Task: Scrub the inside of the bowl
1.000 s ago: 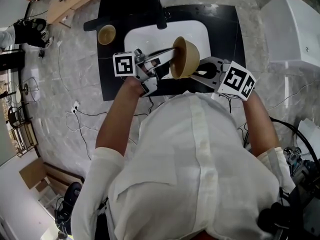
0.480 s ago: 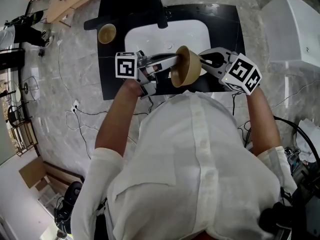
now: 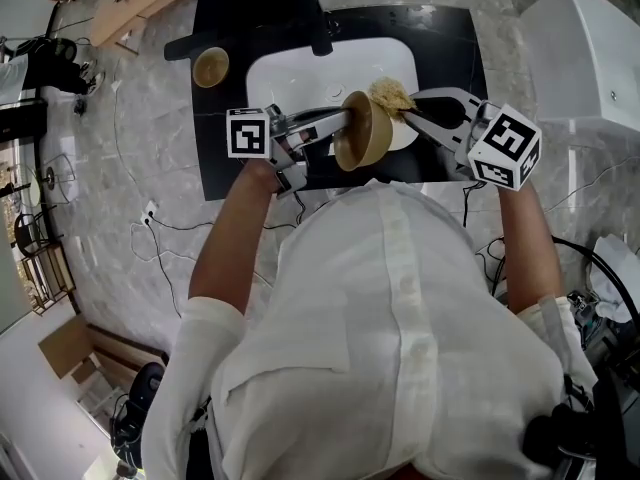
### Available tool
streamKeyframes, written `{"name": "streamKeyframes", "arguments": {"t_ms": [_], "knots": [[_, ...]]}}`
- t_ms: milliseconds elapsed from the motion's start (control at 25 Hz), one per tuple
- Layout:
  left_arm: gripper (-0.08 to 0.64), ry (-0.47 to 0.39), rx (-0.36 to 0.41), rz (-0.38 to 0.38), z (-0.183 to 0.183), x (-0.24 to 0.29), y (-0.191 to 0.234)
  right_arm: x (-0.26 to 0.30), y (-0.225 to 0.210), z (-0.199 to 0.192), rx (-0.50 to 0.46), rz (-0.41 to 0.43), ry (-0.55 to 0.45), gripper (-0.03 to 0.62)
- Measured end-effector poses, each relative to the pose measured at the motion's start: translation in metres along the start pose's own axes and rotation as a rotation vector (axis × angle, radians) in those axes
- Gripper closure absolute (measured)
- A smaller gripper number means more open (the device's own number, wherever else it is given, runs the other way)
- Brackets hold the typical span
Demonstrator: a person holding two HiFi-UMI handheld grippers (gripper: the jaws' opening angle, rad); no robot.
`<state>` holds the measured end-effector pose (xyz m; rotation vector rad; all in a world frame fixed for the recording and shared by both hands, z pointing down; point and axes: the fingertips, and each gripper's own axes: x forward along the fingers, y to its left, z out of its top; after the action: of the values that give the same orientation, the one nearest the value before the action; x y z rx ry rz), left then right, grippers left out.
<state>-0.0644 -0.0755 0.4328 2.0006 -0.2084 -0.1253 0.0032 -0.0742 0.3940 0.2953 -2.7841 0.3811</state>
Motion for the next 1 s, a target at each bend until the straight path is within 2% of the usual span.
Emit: {"name": "streamKeyframes", "arguments": {"t_ms": [120,360,640,840,1000], "knots": [[0.545,-0.046,-0.035,-0.024,0.004,-0.004,0.0,-0.002,0.005,0.006,0.01,0.014,-0.032,0.555],[0.545,-0.086,-0.029,-0.075,0.011,-0.004,-0.009,0.008,0.005,-0.011,0.067,-0.006,-0.019,0.555],[0.545,-0.126,-0.016,-0.051,0.019,-0.011,-0.002,0.019,0.019,-0.024,0.099,0.03,0.008,0.555],[0.545,-0.207,-0.061,-0.054,0.028,-0.017,0.001,0.02,0.033,-0.024,0.101,0.073,0.011,0.555],[0.545,-0.202,-0.059,-0.027,0.03,-0.02,0.007,0.019,0.044,-0.024,0.086,0.106,0.005,0.555]]}}
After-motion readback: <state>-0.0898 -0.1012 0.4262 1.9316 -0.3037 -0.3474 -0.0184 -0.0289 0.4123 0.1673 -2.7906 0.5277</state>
